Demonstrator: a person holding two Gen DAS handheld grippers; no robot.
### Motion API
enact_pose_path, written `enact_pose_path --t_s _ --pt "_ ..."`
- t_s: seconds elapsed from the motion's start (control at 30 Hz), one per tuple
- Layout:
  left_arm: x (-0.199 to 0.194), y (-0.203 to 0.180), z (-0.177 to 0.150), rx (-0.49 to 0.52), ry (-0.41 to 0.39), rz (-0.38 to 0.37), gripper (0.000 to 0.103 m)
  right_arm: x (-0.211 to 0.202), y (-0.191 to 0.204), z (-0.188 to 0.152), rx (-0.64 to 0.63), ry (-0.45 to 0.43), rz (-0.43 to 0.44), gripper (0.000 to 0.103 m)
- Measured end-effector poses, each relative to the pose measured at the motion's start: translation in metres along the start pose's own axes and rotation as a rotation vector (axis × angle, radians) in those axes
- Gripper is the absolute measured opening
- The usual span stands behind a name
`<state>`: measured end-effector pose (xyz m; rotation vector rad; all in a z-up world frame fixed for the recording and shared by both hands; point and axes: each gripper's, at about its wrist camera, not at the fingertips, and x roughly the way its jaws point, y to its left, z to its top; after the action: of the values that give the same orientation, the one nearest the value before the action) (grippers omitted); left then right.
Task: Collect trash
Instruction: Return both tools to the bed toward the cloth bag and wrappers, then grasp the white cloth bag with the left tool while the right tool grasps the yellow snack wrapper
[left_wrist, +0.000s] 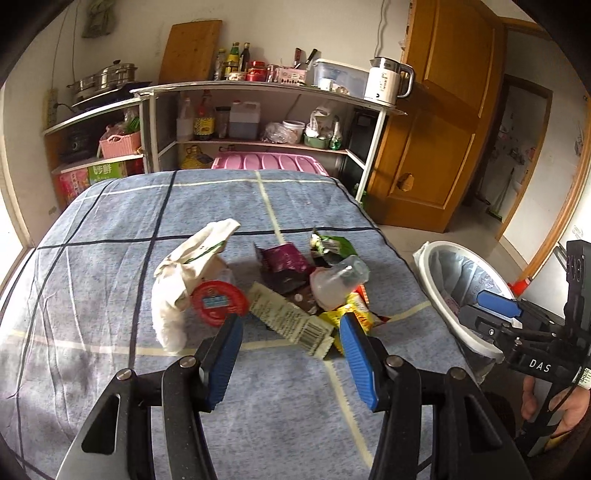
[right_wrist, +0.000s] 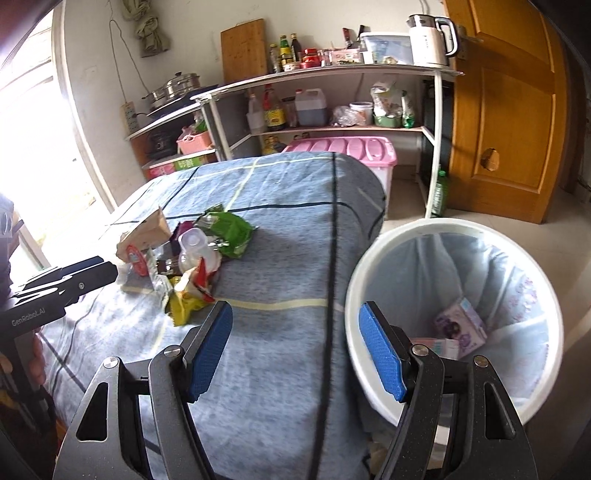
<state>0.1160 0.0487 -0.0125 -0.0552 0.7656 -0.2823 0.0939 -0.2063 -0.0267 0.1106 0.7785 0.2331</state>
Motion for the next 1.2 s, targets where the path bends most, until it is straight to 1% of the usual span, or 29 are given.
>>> enact_pose_path --t_s 0.13,0.27,0.4,0.47,0.5,0.63,0.7,0.83,0.9,0.93,0.97,1.03,1.13,1.2 --pt "0.000 0.028 -0.003 -0.040 0.009 0.027 0.055 0.015 0.019 0.004 -0.034 0.024 0.043 0.071" --pt "0.003 0.046 -0.005 -0.068 0.017 0.042 0.055 0.031 0.035 0.007 -0.068 0.062 0.075 0.071" --pt "0.005 0.059 -0.004 -0.084 0.019 0.038 0.055 0.043 0.049 0.011 -0.098 0.086 0.102 0.071" --pt "0.007 0.066 -0.003 -0.088 0.018 0.047 0.059 0.049 0.052 0.014 -0.093 0.100 0.124 0.071" --pt "0.008 0.069 -0.002 -0.088 0.017 0.052 0.062 0.051 0.054 0.015 -0.089 0.108 0.137 0.071" --pt "0.011 0.080 0.003 -0.109 0.015 0.036 0.063 0.060 0.064 0.020 -0.084 0.126 0.174 0.071" --pt "0.013 0.082 0.007 -0.103 0.014 0.043 0.064 0.065 0.067 0.021 -0.080 0.137 0.188 0.071" --pt "0.022 0.084 0.021 -0.078 0.013 0.054 0.065 0.072 0.070 0.020 -0.071 0.154 0.188 0.071" --pt "0.027 0.085 0.029 -0.068 0.013 0.050 0.065 0.076 0.071 0.020 -0.064 0.165 0.200 0.071" --pt "0.031 0.085 0.032 -0.066 0.018 0.048 0.065 0.077 0.070 0.021 -0.067 0.168 0.201 0.070" --pt "0.035 0.085 0.036 -0.062 0.023 0.052 0.065 0.078 0.071 0.021 -0.068 0.172 0.201 0.065" --pt "0.042 0.084 0.040 -0.050 0.030 0.061 0.065 0.080 0.070 0.021 -0.067 0.178 0.203 0.058" --pt "0.050 0.082 0.045 -0.033 0.038 0.042 0.065 0.083 0.070 0.020 -0.065 0.186 0.206 0.057" --pt "0.058 0.078 0.048 -0.009 0.060 0.050 0.065 0.084 0.070 0.019 -0.063 0.188 0.208 0.057"
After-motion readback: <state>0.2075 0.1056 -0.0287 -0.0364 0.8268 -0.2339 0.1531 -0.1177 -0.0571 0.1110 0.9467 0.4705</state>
